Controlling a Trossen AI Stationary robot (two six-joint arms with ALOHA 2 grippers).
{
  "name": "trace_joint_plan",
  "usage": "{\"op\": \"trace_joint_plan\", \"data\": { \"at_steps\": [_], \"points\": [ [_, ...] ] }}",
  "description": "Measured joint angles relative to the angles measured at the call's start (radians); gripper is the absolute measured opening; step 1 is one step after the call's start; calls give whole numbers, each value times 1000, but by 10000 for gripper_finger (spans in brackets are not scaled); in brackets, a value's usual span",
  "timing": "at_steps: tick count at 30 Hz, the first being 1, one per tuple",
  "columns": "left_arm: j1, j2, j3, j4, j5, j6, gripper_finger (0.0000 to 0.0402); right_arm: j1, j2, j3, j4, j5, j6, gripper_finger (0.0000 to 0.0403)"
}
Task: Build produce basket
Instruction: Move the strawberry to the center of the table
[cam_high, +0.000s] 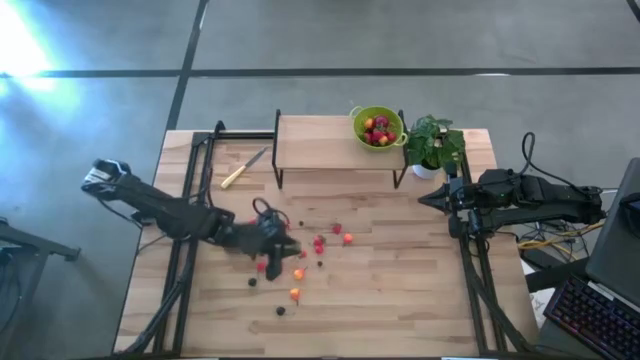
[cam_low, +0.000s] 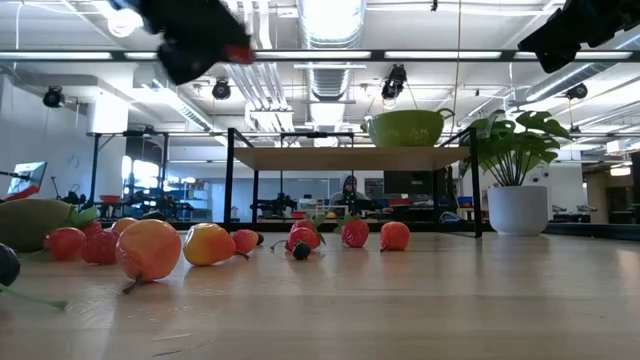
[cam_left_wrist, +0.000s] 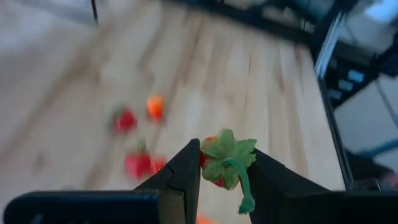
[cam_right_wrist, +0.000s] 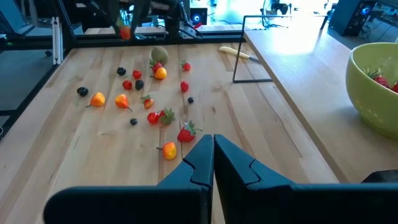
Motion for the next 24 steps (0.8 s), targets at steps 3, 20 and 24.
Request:
{"op": "trace_joint_plan", "data": {
  "at_steps": [3,20,24],
  "points": [
    [60,14,0,105,1,95,99,0,0,0,0,0,0,8],
    [285,385,78,237,128,228,99,0,0,0,0,0,0,8],
    [285,469,142,218,142,290,99,0,0,0,0,0,0,8]
  ]
}}
